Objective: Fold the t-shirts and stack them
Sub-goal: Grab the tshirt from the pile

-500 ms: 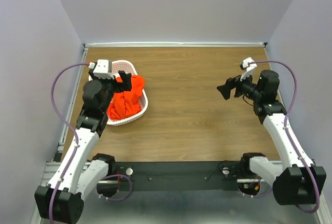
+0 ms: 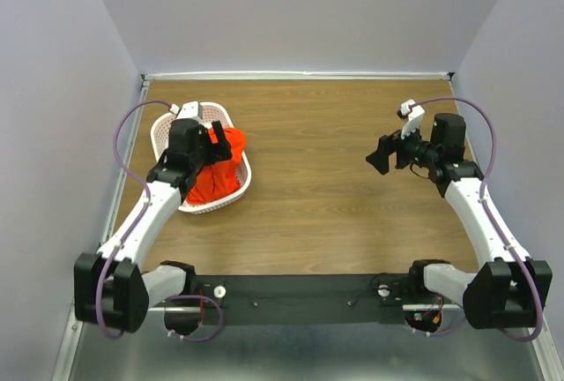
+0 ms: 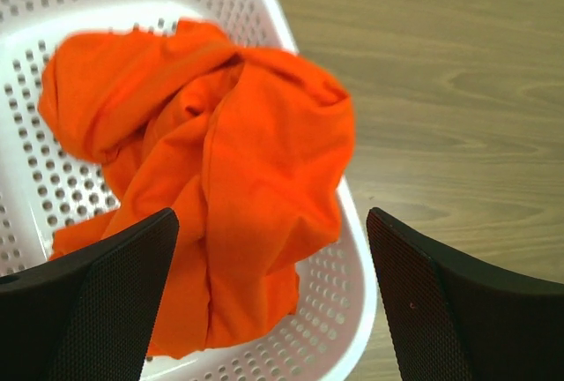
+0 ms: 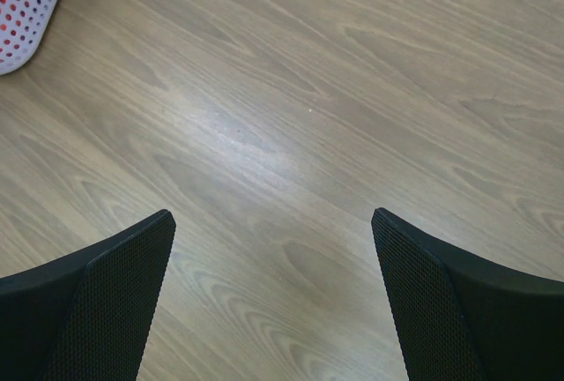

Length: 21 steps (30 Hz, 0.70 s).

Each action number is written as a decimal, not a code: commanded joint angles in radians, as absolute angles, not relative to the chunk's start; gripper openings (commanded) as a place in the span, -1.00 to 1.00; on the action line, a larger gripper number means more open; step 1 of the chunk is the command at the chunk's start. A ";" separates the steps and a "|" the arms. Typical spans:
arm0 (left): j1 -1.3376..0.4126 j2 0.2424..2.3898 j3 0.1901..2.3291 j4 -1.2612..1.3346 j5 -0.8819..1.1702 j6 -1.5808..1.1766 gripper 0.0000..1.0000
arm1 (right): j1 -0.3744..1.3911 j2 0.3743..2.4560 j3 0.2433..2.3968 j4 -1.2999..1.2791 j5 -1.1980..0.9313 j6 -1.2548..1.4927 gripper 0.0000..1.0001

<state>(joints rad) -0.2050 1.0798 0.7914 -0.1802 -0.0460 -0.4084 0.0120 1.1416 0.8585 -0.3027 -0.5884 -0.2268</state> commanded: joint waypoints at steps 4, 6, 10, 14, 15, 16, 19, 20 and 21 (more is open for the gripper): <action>-0.209 1.322 0.897 -0.269 -0.224 -0.443 0.81 | 0.011 1.109 0.877 -0.342 -0.614 -0.241 1.00; -0.209 1.354 0.900 -0.256 -0.229 -0.440 0.49 | 0.009 1.103 0.877 -0.342 -0.617 -0.239 1.00; -0.209 1.449 0.919 -0.250 -0.175 -0.398 -0.08 | 0.009 1.094 0.879 -0.342 -0.624 -0.236 1.00; -0.210 1.445 0.997 -0.299 -0.080 -0.312 -0.98 | 0.011 1.078 0.876 -0.342 -0.630 -0.233 1.00; -0.219 1.365 1.024 -0.298 -0.055 -0.305 -1.00 | 0.009 1.072 0.876 -0.342 -0.632 -0.232 1.00; -0.227 1.311 1.038 -0.285 -0.039 -0.284 -1.00 | 0.009 1.069 0.874 -0.342 -0.638 -0.232 1.00; -0.241 1.148 1.130 -0.206 0.111 -0.267 -1.00 | 0.011 1.066 0.877 -0.342 -0.646 -0.232 1.00; -0.242 1.131 1.172 -0.199 0.148 -0.273 -1.00 | 0.011 1.066 0.877 -0.342 -0.644 -0.229 1.00; -0.245 1.123 1.218 -0.187 0.191 -0.285 -1.00 | 0.009 1.066 0.877 -0.342 -0.644 -0.230 1.00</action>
<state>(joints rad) -0.2264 1.2697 1.0584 -0.3080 -0.0025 -0.3096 0.0120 1.0813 0.8589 -0.3187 -0.6147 -0.2333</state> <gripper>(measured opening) 0.012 0.998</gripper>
